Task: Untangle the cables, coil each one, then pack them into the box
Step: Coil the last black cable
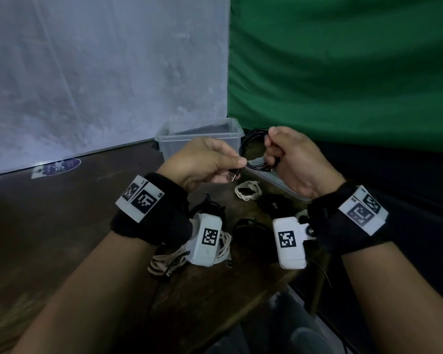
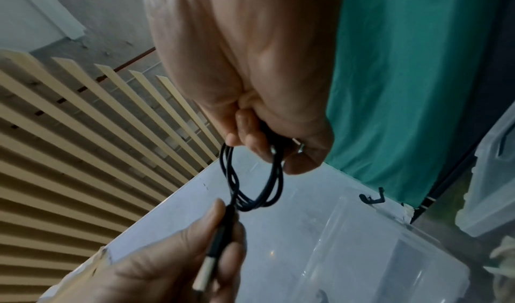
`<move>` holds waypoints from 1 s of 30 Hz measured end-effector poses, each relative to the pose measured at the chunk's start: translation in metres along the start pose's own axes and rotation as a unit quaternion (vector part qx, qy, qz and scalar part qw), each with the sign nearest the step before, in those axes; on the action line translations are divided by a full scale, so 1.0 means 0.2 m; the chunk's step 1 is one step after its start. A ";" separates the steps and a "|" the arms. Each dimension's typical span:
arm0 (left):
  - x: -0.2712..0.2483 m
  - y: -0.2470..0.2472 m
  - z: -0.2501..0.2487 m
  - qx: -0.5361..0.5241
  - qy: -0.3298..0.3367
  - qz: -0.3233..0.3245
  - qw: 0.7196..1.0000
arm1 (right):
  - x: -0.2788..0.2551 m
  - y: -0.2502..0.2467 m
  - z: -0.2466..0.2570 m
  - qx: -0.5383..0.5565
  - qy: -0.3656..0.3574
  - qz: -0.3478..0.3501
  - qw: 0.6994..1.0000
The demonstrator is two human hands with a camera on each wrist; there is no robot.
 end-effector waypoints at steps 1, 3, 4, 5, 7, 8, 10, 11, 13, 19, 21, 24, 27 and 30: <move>0.00 0.01 -0.01 -0.008 0.001 0.003 1.000 | 0.00 0.00 0.00 0.007 0.003 -0.003 1.000; -0.01 0.01 -0.01 -0.028 -0.003 0.011 1.000 | 0.00 0.01 0.00 0.028 0.009 0.000 1.000; -0.01 0.02 0.00 -0.030 -0.007 0.016 0.999 | -0.01 0.01 0.00 0.033 0.012 0.003 0.999; -0.01 0.02 0.00 -0.025 -0.008 0.023 0.999 | -0.01 0.02 0.00 0.033 0.015 0.006 0.999; -0.01 0.03 0.00 -0.005 -0.004 0.040 0.999 | -0.01 0.03 0.00 0.025 0.019 0.007 0.999; -0.01 0.03 0.01 0.002 -0.002 0.048 0.999 | -0.02 0.03 -0.01 0.022 0.020 0.007 1.000; 0.00 0.03 0.01 0.015 0.001 0.056 0.998 | -0.02 0.03 -0.01 0.019 0.025 0.006 0.999; 0.00 0.03 0.01 0.021 0.003 0.057 0.998 | -0.02 0.03 -0.01 0.017 0.028 0.005 0.999; 0.00 0.03 0.02 0.022 0.006 0.058 0.998 | -0.02 0.03 -0.02 0.014 0.035 0.000 0.999; 0.00 0.04 0.01 0.042 0.017 0.064 0.997 | -0.02 0.04 -0.01 -0.091 -0.002 0.017 0.996; 0.00 0.04 0.01 0.076 0.020 0.069 0.995 | -0.02 0.03 -0.01 -0.117 -0.007 0.010 0.993; 0.00 0.03 0.02 0.098 0.020 0.059 0.993 | -0.02 0.03 -0.02 -0.120 -0.001 0.003 0.993; 0.01 0.02 0.01 0.114 0.025 0.053 0.992 | -0.02 0.02 -0.02 -0.132 -0.001 -0.002 0.991; 0.02 -0.02 -0.01 0.145 0.047 0.030 0.988 | -0.01 0.01 -0.03 -0.144 -0.009 0.004 0.990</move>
Point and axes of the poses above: each hand's wrist, its own x-axis towards the middle knuckle, its own y-axis out of the palm, z = x × y, the point moved 8 cm from there along x, towards the middle knuckle, and after that the axes turned 1 degree about y, right-handed, at the moved point
